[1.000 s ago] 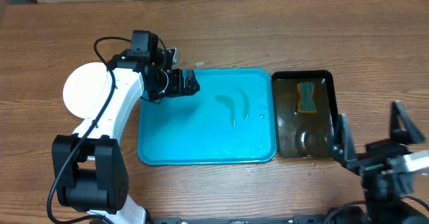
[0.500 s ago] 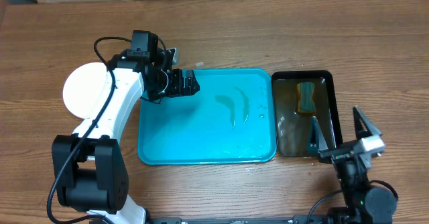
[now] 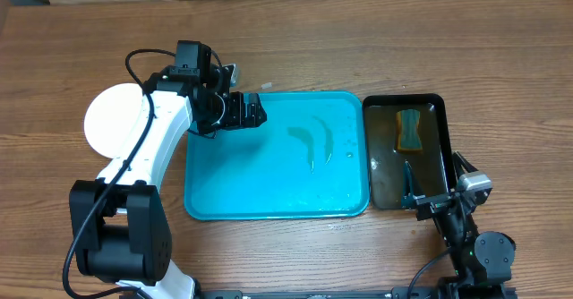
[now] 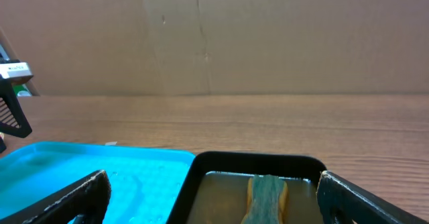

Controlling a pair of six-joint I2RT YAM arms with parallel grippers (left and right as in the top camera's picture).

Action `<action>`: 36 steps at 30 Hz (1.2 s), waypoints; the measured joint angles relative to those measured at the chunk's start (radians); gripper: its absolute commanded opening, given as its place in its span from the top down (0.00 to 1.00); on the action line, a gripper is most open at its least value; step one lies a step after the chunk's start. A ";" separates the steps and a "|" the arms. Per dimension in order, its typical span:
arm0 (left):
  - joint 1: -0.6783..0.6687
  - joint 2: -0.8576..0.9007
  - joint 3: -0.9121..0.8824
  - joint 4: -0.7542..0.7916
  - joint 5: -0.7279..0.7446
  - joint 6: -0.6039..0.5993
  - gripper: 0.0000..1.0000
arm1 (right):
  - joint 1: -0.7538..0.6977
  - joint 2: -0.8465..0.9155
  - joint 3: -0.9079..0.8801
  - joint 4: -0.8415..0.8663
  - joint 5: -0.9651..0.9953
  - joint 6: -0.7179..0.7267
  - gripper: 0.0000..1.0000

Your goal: Clean dirty plates on tray and stack at the side

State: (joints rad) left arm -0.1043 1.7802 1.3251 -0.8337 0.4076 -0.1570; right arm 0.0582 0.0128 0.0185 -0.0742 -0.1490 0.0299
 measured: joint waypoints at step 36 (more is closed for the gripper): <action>0.000 -0.058 -0.005 -0.008 -0.023 0.000 0.00 | 0.000 0.000 0.000 0.000 0.000 0.001 0.00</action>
State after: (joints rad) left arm -0.1043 1.7222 1.3205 -0.8417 0.3843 -0.1566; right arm 0.0586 0.0128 0.0185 -0.0746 -0.1493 0.0307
